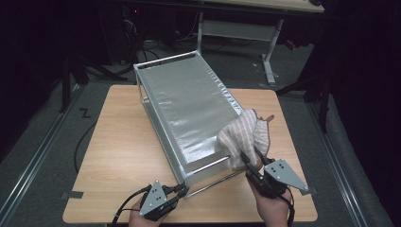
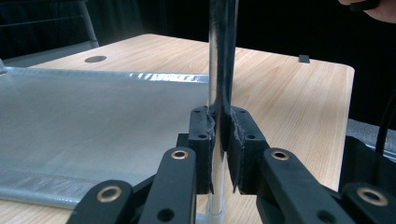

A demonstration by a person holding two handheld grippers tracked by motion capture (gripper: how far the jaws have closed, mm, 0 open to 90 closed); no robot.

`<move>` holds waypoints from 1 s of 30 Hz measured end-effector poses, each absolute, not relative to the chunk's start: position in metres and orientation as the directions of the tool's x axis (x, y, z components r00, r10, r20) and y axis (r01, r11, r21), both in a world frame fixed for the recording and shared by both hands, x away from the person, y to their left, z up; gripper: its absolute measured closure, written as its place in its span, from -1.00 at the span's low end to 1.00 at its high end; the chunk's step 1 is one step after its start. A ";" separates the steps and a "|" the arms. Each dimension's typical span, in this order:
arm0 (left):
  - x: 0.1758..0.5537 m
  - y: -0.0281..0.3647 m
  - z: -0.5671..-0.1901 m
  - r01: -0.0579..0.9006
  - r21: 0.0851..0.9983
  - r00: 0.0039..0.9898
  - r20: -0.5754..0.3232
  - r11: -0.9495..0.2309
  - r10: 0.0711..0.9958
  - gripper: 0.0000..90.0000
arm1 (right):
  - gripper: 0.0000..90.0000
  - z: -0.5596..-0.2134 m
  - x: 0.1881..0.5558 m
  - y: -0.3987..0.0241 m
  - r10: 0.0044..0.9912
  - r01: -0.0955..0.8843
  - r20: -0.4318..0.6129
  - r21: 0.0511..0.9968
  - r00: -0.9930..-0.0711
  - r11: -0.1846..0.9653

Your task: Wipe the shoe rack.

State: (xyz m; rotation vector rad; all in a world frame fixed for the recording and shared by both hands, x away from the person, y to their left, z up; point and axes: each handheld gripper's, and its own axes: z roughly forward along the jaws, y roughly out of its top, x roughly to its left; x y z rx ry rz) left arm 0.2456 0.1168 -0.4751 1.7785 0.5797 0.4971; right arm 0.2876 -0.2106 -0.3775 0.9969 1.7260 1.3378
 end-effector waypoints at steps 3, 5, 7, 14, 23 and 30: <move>0.246 0.117 -0.475 0.133 0.963 0.790 0.040 -0.235 0.612 0.79 | 0.38 -0.378 0.291 -0.221 0.911 0.154 -0.076 0.977 -0.406 0.150; 0.246 0.117 -0.475 0.133 0.963 0.790 0.040 -0.234 0.611 0.79 | 0.38 -0.379 0.294 -0.228 0.919 0.160 -0.071 0.977 -0.387 0.142; 0.246 0.117 -0.475 0.133 0.963 0.791 0.039 -0.234 0.611 0.79 | 0.38 -0.379 0.295 -0.234 0.925 0.164 -0.069 0.977 -0.374 0.139; 0.246 0.117 -0.475 0.130 0.963 0.793 0.041 -0.234 0.608 0.78 | 0.37 -0.379 0.296 -0.237 0.928 0.170 -0.061 0.977 -0.368 0.131; 0.247 0.118 -0.475 0.130 0.963 0.795 0.040 -0.235 0.605 0.78 | 0.36 -0.381 0.287 -0.217 0.898 0.140 -0.088 0.977 -0.432 0.163; 0.247 0.118 -0.476 0.130 0.964 0.795 0.039 -0.233 0.605 0.78 | 0.35 -0.380 0.279 -0.199 0.866 0.114 -0.116 0.974 -0.487 0.195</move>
